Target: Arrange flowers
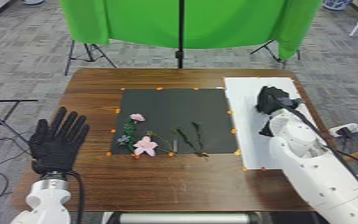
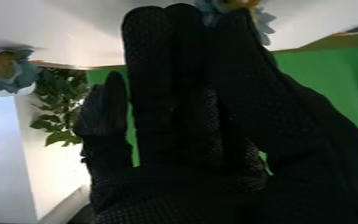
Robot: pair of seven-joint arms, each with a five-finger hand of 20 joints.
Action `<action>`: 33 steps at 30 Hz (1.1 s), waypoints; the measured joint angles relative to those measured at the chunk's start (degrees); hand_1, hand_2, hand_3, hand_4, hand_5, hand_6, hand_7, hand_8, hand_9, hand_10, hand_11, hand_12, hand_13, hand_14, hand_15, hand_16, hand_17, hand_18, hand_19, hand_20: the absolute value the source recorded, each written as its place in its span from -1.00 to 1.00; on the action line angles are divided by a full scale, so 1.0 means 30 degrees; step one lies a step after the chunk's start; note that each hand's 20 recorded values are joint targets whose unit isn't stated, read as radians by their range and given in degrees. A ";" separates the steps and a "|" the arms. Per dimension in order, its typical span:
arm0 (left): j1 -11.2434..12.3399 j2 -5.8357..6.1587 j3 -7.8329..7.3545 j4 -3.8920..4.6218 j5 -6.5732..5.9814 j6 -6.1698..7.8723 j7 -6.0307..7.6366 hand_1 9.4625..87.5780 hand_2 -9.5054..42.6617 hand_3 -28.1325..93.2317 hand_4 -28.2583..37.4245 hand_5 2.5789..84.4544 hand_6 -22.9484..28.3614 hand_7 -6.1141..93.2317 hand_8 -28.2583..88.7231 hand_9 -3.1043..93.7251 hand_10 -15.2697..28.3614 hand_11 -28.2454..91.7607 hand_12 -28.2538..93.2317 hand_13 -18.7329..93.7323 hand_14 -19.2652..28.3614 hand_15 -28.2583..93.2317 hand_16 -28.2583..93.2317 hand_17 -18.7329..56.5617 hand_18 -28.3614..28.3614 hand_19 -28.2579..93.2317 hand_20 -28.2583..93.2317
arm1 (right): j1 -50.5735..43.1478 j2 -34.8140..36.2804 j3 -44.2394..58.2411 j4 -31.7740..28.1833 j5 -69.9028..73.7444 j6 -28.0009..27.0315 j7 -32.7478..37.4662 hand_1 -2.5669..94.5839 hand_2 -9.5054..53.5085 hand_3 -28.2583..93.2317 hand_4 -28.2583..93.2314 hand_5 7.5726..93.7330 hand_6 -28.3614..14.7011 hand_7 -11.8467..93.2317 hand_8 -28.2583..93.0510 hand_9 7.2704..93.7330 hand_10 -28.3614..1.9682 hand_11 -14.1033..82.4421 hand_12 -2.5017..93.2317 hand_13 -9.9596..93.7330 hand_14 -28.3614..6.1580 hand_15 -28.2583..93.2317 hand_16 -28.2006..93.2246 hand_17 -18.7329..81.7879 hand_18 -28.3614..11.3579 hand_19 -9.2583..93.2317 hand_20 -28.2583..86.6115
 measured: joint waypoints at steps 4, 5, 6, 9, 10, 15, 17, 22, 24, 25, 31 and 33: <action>0.0019 0.0000 -0.0027 -0.0001 -0.0006 -0.0004 0.0025 -0.60 -0.22 0.73 -1.00 -0.19 0.24 -0.69 -0.69 -0.32 0.40 -0.30 -0.40 -0.28 0.45 -0.16 -0.61 -0.73 0.45 -0.11 -0.39 | -0.0466 0.0294 -0.0227 -0.1198 0.0028 0.0662 -0.0413 0.28 -1.00 0.62 -1.00 0.60 0.37 -0.21 -0.59 0.80 0.17 -0.53 -0.16 0.51 0.24 0.09 0.09 -0.03 -0.68 0.84 0.24; 0.0027 0.0000 -0.0034 -0.0001 -0.0009 -0.0004 0.0033 -0.60 -0.22 0.73 -1.00 -0.19 0.24 -0.69 -0.69 -0.32 0.40 -0.30 -0.40 -0.28 0.45 -0.16 -0.61 -0.73 0.45 -0.11 -0.39 | -0.0593 0.0394 -0.0269 -0.1693 0.0065 0.0705 -0.0578 0.28 -1.00 0.62 -1.00 0.60 0.37 -0.21 -0.59 0.80 0.17 -0.54 -0.16 0.51 0.23 0.09 0.09 -0.03 -0.68 0.84 0.24; 0.0033 0.0000 -0.0040 -0.0001 -0.0013 -0.0004 0.0039 -0.60 -0.22 0.73 -1.00 -0.19 0.24 -0.69 -0.69 -0.31 0.40 -0.30 -0.40 -0.28 0.45 -0.16 -0.61 -0.73 0.45 -0.11 -0.39 | -0.0693 0.0507 -0.0344 -0.2241 0.0119 0.0740 -0.0778 0.28 -1.00 0.62 -1.00 0.60 0.37 -0.22 -0.59 0.80 0.17 -0.54 -0.16 0.51 0.23 0.09 0.09 -0.03 -0.67 0.84 0.24; 0.0054 0.0000 -0.0069 -0.0012 -0.0016 -0.0004 0.0044 -0.61 -0.22 0.73 -1.00 -0.19 0.23 -0.68 -0.69 -0.31 0.39 -0.30 -0.40 -0.28 0.45 -0.16 -0.61 -0.72 0.45 -0.11 -0.39 | -0.0771 0.0787 -0.0738 -0.3838 0.0286 0.0862 -0.1565 0.27 -1.00 0.63 -1.00 0.59 0.37 -0.23 -0.59 0.79 0.18 -0.54 -0.16 0.51 0.23 0.09 0.09 -0.03 -0.67 0.84 0.24; 0.0067 0.0000 -0.0090 -0.0017 -0.0016 -0.0004 0.0044 -0.61 -0.22 0.73 -1.00 -0.19 0.23 -0.69 -0.69 -0.31 0.39 -0.30 -0.40 -0.28 0.44 -0.16 -0.61 -0.72 0.45 -0.11 -0.39 | -0.0750 0.0840 -0.0911 -0.4312 0.0326 0.0885 -0.1887 0.27 -1.00 0.64 -1.00 0.59 0.37 -0.23 -0.59 0.79 0.18 -0.54 -0.16 0.50 0.23 0.09 0.09 -0.04 -0.67 0.83 0.24; 0.0150 0.0003 -0.0131 -0.0030 0.0101 0.0024 0.0043 -0.61 -0.22 0.73 -1.00 -0.19 0.23 -0.69 -0.69 -0.31 0.38 -0.30 -0.41 -0.28 0.43 -0.17 -0.62 -0.72 0.44 -0.11 -0.40 | -0.0150 0.0712 -0.2306 -0.5700 0.0526 0.0654 -0.3508 0.26 -1.00 0.65 -1.00 0.58 0.37 -0.24 -0.59 0.77 0.18 -0.55 -0.17 0.49 0.23 0.08 0.09 -0.04 -0.67 0.83 0.24; 0.0161 0.0003 -0.0128 -0.0030 0.0224 0.0025 0.0023 -0.61 -0.21 0.73 -1.00 -0.19 0.22 -0.69 -0.69 -0.31 0.36 -0.30 -0.41 -0.27 0.42 -0.17 -0.62 -0.72 0.44 -0.11 -0.40 | 0.0216 0.0378 -0.2961 -0.5693 0.0516 0.0316 -0.4006 0.24 -1.00 0.66 -1.00 0.58 0.36 -0.25 -0.58 0.77 0.18 -0.55 -0.17 0.49 0.22 0.08 0.10 -0.04 -0.67 0.83 0.24; 0.0130 0.0010 -0.0084 -0.0029 0.0400 0.0012 -0.0094 -0.62 -0.21 0.72 -1.00 -0.20 0.20 -0.69 -0.69 -0.31 0.32 -0.30 -0.41 -0.26 0.38 -0.18 -0.61 -0.70 0.43 -0.12 -0.40 | 0.0891 -0.1243 -0.4382 -0.5059 0.0472 -0.0809 -0.4570 0.21 -1.00 0.70 -1.00 0.58 0.37 -0.26 -0.57 0.77 0.18 -0.55 -0.17 0.49 0.22 0.08 0.10 -0.04 -0.68 0.83 0.25; 0.0100 0.0017 -0.0072 -0.0025 0.0423 0.0006 -0.0149 -0.62 -0.21 0.72 -1.00 -0.20 0.19 -0.69 -0.69 -0.31 0.31 -0.30 -0.41 -0.26 0.37 -0.19 -0.61 -0.70 0.43 -0.12 -0.40 | 0.0985 -0.2028 -0.4786 -0.4659 0.0473 -0.1191 -0.4766 0.20 -1.00 0.71 -1.00 0.58 0.37 -0.26 -0.57 0.77 0.18 -0.55 -0.17 0.49 0.22 0.08 0.10 -0.04 -0.68 0.83 0.25; 0.0067 0.0018 -0.0051 -0.0013 0.0428 0.0004 -0.0173 -0.62 -0.21 0.72 -1.00 -0.20 0.19 -0.69 -0.69 -0.31 0.30 -0.30 -0.41 -0.26 0.37 -0.20 -0.61 -0.70 0.43 -0.12 -0.40 | 0.1009 -0.2411 -0.4986 -0.4472 0.0473 -0.1327 -0.4861 0.20 -1.00 0.72 -1.00 0.58 0.37 -0.26 -0.57 0.76 0.18 -0.55 -0.17 0.48 0.22 0.08 0.10 -0.04 -0.68 0.83 0.25; -0.0327 0.0063 0.0153 0.0088 0.0588 0.0029 -0.0419 -0.63 -0.19 0.72 -1.00 -0.21 0.18 -0.69 -0.70 -0.31 0.28 -0.30 -0.41 -0.25 0.33 -0.21 -0.60 -0.69 0.43 -0.12 -0.39 | 0.1172 -0.3586 -0.6341 -0.3985 0.0104 -0.1835 -0.5310 0.21 -1.00 0.73 -1.00 0.57 0.36 -0.28 -0.57 0.76 0.17 -0.56 -0.17 0.48 0.21 0.07 0.10 -0.05 -0.69 0.83 0.25; -0.0412 0.0106 0.0158 0.0089 0.0723 0.0037 -0.0452 -0.63 -0.18 0.71 -1.00 -0.21 0.18 -0.69 -0.70 -0.31 0.27 -0.30 -0.41 -0.24 0.33 -0.21 -0.60 -0.69 0.43 -0.12 -0.39 | 0.1218 -0.3601 -0.6601 -0.3985 -0.0023 -0.2096 -0.5394 0.22 -1.00 0.72 -1.00 0.57 0.36 -0.29 -0.57 0.75 0.17 -0.56 -0.18 0.48 0.20 0.07 0.10 -0.05 -0.69 0.84 0.26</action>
